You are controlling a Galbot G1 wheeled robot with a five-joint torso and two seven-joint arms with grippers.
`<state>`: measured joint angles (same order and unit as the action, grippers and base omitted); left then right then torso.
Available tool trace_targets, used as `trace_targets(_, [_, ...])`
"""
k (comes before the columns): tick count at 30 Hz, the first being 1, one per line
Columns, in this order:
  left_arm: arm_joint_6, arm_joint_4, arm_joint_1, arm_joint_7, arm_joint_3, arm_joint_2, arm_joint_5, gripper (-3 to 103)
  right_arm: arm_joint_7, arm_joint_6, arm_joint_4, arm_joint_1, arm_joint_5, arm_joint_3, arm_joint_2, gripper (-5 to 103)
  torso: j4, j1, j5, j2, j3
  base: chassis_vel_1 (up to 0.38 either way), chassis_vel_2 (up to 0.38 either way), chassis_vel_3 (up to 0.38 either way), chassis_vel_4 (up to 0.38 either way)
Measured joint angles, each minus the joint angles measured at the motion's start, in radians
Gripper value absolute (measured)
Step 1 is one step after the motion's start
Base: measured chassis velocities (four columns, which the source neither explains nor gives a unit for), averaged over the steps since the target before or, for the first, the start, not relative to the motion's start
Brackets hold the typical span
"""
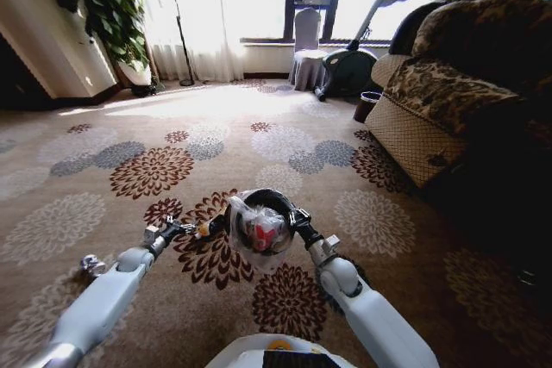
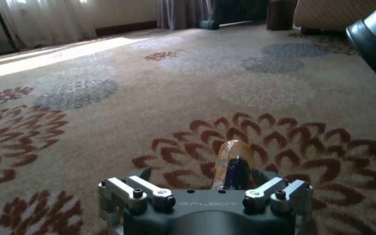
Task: Pick up the trash from the ground and place it into the trash bin.
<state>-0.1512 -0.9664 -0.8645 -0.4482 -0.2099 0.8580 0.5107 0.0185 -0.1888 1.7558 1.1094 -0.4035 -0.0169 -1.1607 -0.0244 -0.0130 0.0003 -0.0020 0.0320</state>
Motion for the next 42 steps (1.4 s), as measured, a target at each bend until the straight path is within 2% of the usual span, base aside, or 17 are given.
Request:
trace_targets(1, [-0.006, 0.061, 0.042, -0.022, 0.041, 0.019, -0.008, 100, 0.000, -0.001, 0.004, 0.010, 0.003, -0.006, 0.001, 0, 0.0002, 0.000, -0.0011, 0.000, 0.000, 0.000, 0.000, 0.000, 0.000])
trace_targets(4, [-0.011, 0.089, 0.060, -0.034, 0.062, 0.028, -0.010, 100, 0.000, -0.002, 0.006, 0.014, 0.004, -0.009, 0.002, 0, 0.0006, 0.000, -0.0009, 0.000, 0.000, 0.000, 0.000, 0.000, 0.000])
trace_targets(7, [-0.049, 0.232, 0.151, -0.084, 0.127, 0.092, -0.055, 100, 0.000, -0.003, 0.015, 0.026, 0.005, -0.022, 0.012, 0, 0.0005, 0.000, -0.0005, 0.000, 0.000, 0.000, 0.000, 0.000, 0.000])
trace_targets(14, [-0.059, 0.391, 0.244, -0.023, 0.172, 0.152, -0.122, 103, 0.000, -0.009, 0.015, 0.031, 0.000, -0.032, 0.017, 0, 0.0003, 0.000, -0.0002, 0.000, 0.000, 0.000, 0.000, 0.000, 0.000])
trace_targets(15, [-0.059, 0.421, 0.259, -0.023, 0.174, 0.164, -0.127, 96, 0.000, -0.011, 0.015, 0.032, -0.001, -0.032, 0.017, 0, 0.0003, 0.000, 0.0003, 0.000, 0.000, 0.000, 0.000, 0.000, 0.000])
trace_targets(17, [-0.059, 0.434, 0.265, -0.024, 0.174, 0.171, -0.128, 96, 0.000, -0.012, 0.014, 0.032, -0.003, -0.032, 0.018, 0, 0.0001, 0.000, 0.0001, 0.000, 0.000, 0.000, 0.000, 0.000, 0.000])
trace_targets(20, [-0.051, 0.454, 0.275, -0.024, 0.171, 0.189, -0.128, 81, 0.000, -0.013, 0.007, 0.023, -0.011, -0.032, 0.019, 0, 0.0002, 0.000, -0.0002, 0.000, 0.000, 0.000, 0.000, 0.000, 0.000])
trace_targets(21, [-0.051, 0.454, 0.275, -0.024, 0.171, 0.189, -0.128, 81, 0.000, -0.013, 0.007, 0.023, -0.011, -0.032, 0.019, 0, 0.0002, 0.000, -0.0002, 0.000, 0.000, 0.000, 0.000, 0.000, 0.000])
trace_targets(24, [-0.048, 0.453, 0.270, -0.025, 0.156, 0.198, -0.126, 64, 0.000, -0.013, 0.001, 0.013, -0.016, -0.030, 0.021, 0, 0.0003, 0.000, -0.0001, 0.000, 0.000, 0.000, 0.000, 0.000, 0.000])
trace_targets(26, [-0.048, 0.451, 0.267, -0.024, 0.151, 0.200, -0.124, 64, 0.000, -0.013, -0.001, 0.011, -0.016, -0.030, 0.020, 0, 0.0002, 0.000, 0.0000, 0.000, 0.000, 0.000, 0.000, 0.000, 0.000])
trace_targets(28, [-0.052, 0.442, 0.256, -0.013, 0.142, 0.203, -0.117, 54, 0.000, -0.015, -0.006, 0.010, -0.016, -0.030, 0.018, 0, 0.0001, 0.000, -0.0001, 0.000, 0.000, 0.000, 0.000, 0.000, 0.000])
trace_targets(34, [-0.058, 0.405, 0.227, 0.008, 0.119, 0.204, -0.094, 41, 0.000, -0.018, -0.013, 0.007, -0.016, -0.028, 0.014, 0, 0.0002, 0.000, -0.0003, 0.000, 0.000, 0.000, 0.000, 0.000, 0.000])
trace_targets(36, [-0.045, 0.331, 0.186, 0.024, 0.080, 0.198, -0.019, 34, 0.000, -0.019, -0.020, 0.000, -0.016, -0.028, 0.010, 0, 0.0009, 0.000, -0.0009, 0.000, 0.000, 0.000, 0.000, 0.000, 0.000])
trace_targets(37, [-0.045, 0.331, 0.186, 0.024, 0.080, 0.198, -0.019, 34, 0.000, -0.019, -0.020, 0.000, -0.016, -0.028, 0.010, 0, 0.0009, 0.000, -0.0009, 0.000, 0.000, 0.000, 0.000, 0.000, 0.000])
trace_targets(40, [0.030, 0.087, 0.054, 0.127, 0.008, 0.175, 0.241, 28, 0.000, -0.039, -0.067, -0.038, -0.016, -0.026, -0.012, 0, 0.0010, 0.000, -0.0003, 0.000, 0.000, 0.000, 0.000, 0.000, 0.000])
trace_targets(41, [0.030, 0.087, 0.054, 0.127, 0.008, 0.175, 0.241, 28, 0.000, -0.039, -0.067, -0.038, -0.016, -0.026, -0.012, 0, 0.0010, 0.000, -0.0003, 0.000, 0.000, 0.000, 0.000, 0.000, 0.000])
trace_targets(42, [0.041, -0.009, -0.002, 0.161, -0.018, 0.164, 0.327, 24, 0.000, -0.048, -0.099, -0.064, -0.016, -0.024, -0.023, 0, 0.0000, 0.000, -0.0003, 0.000, 0.000, 0.000, 0.000, 0.000, 0.000])
